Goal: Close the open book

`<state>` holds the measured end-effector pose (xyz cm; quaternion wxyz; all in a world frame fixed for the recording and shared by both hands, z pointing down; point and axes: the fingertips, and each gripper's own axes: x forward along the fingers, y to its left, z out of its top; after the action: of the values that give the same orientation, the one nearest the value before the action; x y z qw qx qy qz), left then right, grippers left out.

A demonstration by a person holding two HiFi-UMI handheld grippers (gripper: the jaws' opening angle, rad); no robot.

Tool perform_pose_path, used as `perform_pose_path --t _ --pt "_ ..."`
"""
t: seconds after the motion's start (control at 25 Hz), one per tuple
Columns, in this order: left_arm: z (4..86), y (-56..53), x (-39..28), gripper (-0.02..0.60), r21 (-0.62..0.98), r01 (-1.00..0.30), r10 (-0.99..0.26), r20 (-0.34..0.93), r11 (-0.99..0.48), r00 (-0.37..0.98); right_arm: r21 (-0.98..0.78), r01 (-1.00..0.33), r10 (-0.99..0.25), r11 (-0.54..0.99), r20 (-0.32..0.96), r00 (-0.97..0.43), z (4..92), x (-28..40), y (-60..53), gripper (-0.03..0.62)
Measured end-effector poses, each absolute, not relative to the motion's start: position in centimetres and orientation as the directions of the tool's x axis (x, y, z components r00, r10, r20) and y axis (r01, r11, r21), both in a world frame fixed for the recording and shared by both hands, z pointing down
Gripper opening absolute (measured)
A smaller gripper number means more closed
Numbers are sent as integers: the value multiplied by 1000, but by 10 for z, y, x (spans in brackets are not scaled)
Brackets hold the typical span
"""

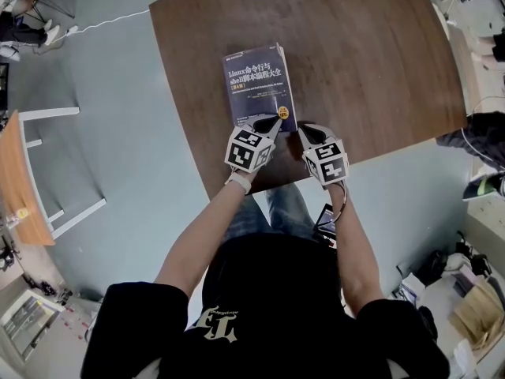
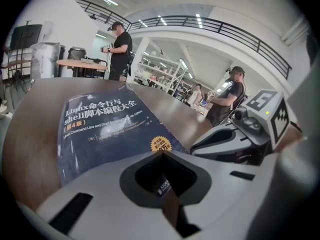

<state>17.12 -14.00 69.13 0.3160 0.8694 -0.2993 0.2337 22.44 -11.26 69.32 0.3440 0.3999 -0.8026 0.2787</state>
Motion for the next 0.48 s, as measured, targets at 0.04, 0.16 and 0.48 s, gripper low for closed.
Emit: perform_pose_path --t 0.04,0.16,0.48 --pt "692 -140 173 5 404 -670 -366 607 -623 706 -168 -838 -460 519 771 -440 691 227 -115 3" --pt "698 -138 176 5 378 -677 -339 651 -632 679 -162 -846 -497 508 747 -441 682 229 -125 3" --pt "711 -140 178 5 371 -706 -267 740 -603 618 -127 -816 -515 564 719 -467 670 205 -152 3"
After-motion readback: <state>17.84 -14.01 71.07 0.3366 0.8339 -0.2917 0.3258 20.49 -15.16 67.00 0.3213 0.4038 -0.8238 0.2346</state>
